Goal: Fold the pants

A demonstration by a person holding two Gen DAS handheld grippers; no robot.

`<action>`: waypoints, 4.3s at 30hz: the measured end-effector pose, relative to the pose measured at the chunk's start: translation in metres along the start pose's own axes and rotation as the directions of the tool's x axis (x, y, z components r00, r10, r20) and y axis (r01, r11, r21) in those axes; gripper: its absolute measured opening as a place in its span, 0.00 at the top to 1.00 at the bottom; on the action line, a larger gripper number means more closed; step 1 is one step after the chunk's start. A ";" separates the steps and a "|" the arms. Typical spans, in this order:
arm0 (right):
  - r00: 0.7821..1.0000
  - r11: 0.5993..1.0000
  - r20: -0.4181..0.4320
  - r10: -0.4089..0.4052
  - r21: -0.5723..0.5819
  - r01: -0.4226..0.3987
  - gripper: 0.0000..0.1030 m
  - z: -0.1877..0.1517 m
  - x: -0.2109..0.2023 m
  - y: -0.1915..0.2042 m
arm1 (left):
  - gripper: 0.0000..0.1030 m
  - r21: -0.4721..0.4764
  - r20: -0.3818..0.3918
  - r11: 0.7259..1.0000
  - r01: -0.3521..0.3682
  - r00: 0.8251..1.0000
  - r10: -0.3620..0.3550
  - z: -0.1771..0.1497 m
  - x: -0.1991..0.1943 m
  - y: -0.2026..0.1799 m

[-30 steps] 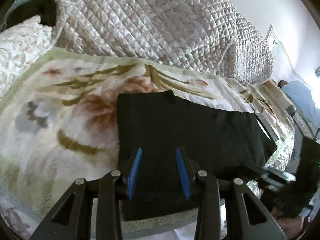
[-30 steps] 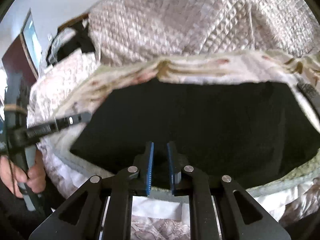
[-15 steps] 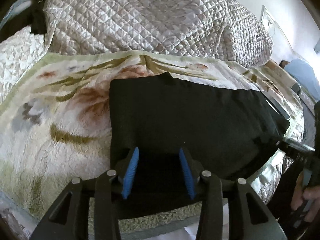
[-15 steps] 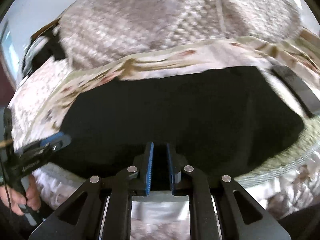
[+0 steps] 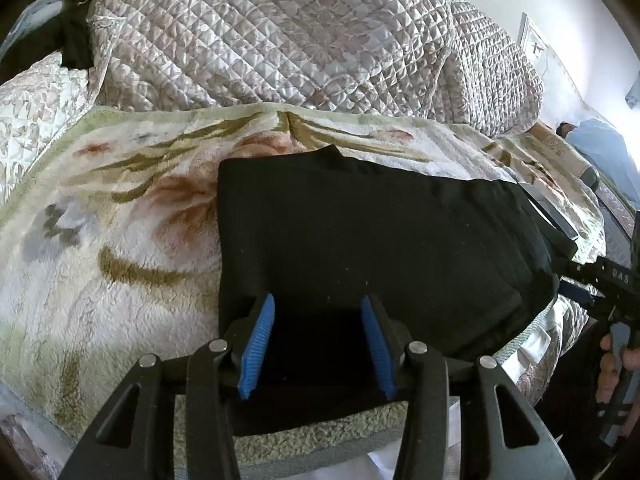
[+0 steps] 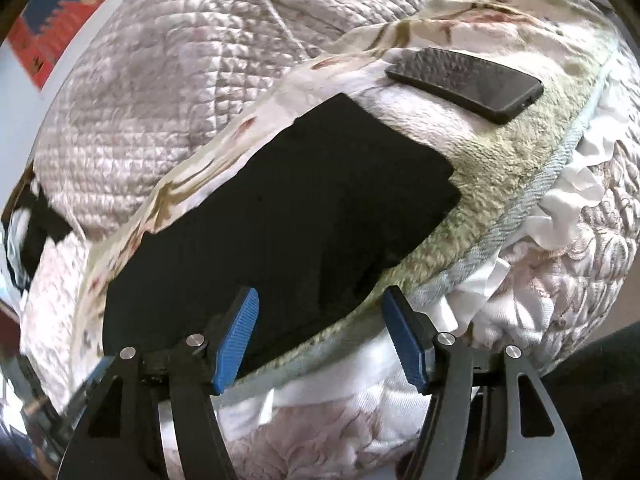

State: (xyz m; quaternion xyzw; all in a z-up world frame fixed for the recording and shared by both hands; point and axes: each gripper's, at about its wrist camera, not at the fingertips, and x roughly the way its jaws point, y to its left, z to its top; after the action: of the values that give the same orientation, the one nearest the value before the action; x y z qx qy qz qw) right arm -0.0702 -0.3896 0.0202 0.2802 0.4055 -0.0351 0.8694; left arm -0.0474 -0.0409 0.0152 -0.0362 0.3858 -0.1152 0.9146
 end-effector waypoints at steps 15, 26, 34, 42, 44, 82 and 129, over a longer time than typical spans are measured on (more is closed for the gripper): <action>0.996 0.995 0.085 0.006 0.099 -0.015 0.44 0.037 0.012 -0.016 | 0.49 0.000 0.000 1.000 0.003 1.000 -0.003 0.000 0.000 0.000; 0.990 0.997 0.117 0.076 -0.010 -0.075 0.78 0.059 0.002 0.018 | 0.47 -0.054 0.008 0.998 -0.016 1.000 0.017 0.019 -0.013 0.006; 0.964 0.941 0.078 0.253 -0.252 -0.226 0.78 0.056 -0.017 0.114 | 0.47 -0.171 0.041 0.978 -0.121 0.991 0.129 0.030 -0.025 0.043; 0.915 0.779 -0.143 0.378 -0.485 -0.397 0.78 -0.007 0.006 0.217 | 0.47 -0.280 0.027 0.943 -0.182 0.980 0.197 0.020 -0.039 0.081; 0.895 0.735 -0.250 0.370 -0.511 -0.446 0.78 -0.035 0.029 0.233 | 0.47 -0.300 0.021 0.934 -0.193 0.978 0.209 0.018 -0.040 0.087; 0.878 0.713 -0.335 0.342 -0.516 -0.475 0.74 -0.069 0.037 0.189 | 0.47 -0.257 0.056 0.959 -0.120 0.989 0.138 0.030 -0.045 0.065; 0.967 0.745 -0.151 0.205 -0.617 -0.255 0.96 -0.022 0.036 0.157 | 0.47 -0.043 0.000 0.992 -0.116 0.993 0.116 0.046 -0.016 0.000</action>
State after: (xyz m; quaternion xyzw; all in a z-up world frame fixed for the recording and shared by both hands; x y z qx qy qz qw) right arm -0.0157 -0.2408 0.0550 0.0212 0.3876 0.2207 0.8948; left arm -0.0252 -0.0382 0.0582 -0.0336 0.3886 -0.0535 0.9192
